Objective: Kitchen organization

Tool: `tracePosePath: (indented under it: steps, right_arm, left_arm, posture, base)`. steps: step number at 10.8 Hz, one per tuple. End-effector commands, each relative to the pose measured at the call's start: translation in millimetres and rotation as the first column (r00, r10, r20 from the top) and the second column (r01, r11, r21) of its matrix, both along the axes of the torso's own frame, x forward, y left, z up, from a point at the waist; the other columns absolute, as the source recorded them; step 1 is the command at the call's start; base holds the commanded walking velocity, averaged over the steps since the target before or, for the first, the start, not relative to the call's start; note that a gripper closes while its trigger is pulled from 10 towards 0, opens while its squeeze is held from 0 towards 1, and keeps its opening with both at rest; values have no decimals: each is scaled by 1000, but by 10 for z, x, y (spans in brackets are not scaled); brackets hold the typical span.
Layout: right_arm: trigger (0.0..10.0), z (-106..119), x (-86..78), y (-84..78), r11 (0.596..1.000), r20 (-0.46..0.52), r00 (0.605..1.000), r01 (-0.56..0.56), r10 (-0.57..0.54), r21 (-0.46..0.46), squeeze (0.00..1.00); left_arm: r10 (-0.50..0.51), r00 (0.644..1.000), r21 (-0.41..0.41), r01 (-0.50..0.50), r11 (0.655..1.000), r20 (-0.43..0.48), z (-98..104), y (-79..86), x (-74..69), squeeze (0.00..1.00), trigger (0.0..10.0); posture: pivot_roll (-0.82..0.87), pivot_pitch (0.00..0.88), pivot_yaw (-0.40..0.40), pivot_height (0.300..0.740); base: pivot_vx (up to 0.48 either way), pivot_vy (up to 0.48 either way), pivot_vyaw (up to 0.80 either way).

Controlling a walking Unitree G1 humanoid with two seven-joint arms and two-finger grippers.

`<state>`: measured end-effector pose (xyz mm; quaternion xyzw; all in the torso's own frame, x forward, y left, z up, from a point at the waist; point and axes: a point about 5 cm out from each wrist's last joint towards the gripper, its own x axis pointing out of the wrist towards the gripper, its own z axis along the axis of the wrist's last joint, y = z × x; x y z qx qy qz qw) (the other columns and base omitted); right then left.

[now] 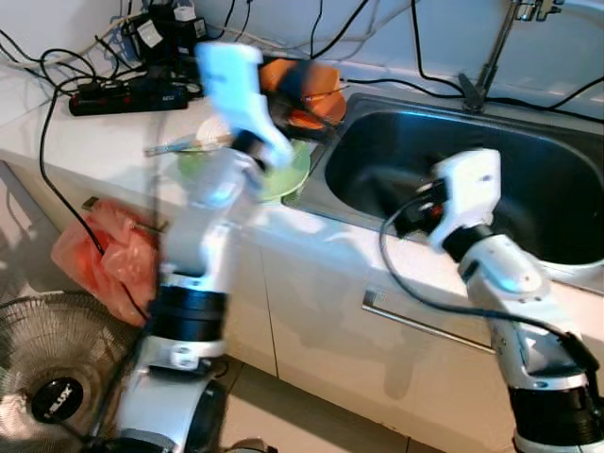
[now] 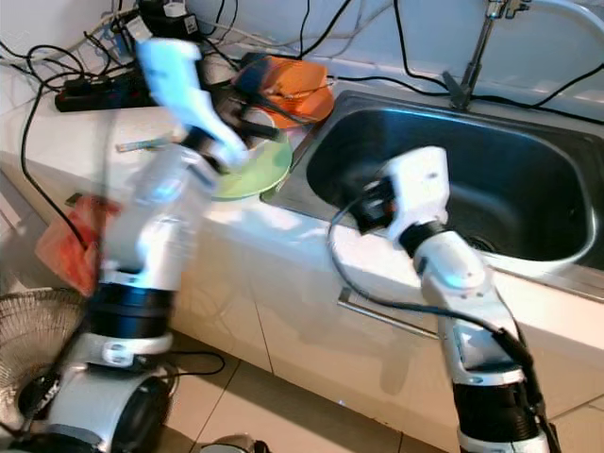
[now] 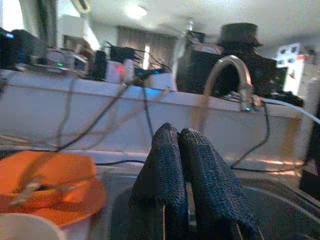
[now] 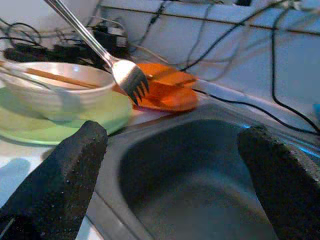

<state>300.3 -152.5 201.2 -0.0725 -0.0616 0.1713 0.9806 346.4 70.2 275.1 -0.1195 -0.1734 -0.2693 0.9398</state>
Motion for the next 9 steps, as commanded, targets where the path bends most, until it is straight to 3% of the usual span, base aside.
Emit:
tracePosePath:
  steps: [1,2,4,6,9]
  right_arm:
    - [10000,36,20,-21,1000,24,999,24,-24,1,0]
    - [10000,20,19,-20,999,25,999,33,-33,4,0]
    - [10000,3,15,28,1000,16,1000,5,-5,14,0]
    - [10000,-40,-23,139,995,-31,994,-102,102,20,0]
    - [10000,-103,-49,236,963,-71,963,-264,260,-46,0]
  left_arm:
    - [-36,999,7,36,999,-8,-6,-67,7,0,0]
    - [-81,995,-2,81,997,-55,-106,-174,20,0,0]
    - [-92,992,-35,89,995,-88,-208,-223,80,0,0]
    - [-85,990,-52,79,995,-116,-247,-218,145,0,0]
    - [-208,958,-133,184,974,-199,-318,-294,172,0,0]
  posture:
    - [97,7,73,740]
    - [92,9,76,740]
    - [87,13,87,740]
    - [82,16,99,740]
    - [84,22,119,740]
  base:
    - [0,0,0]
    - [0,0,0]
    - [0,0,0]
    - [0,0,0]
    - [0,0,0]
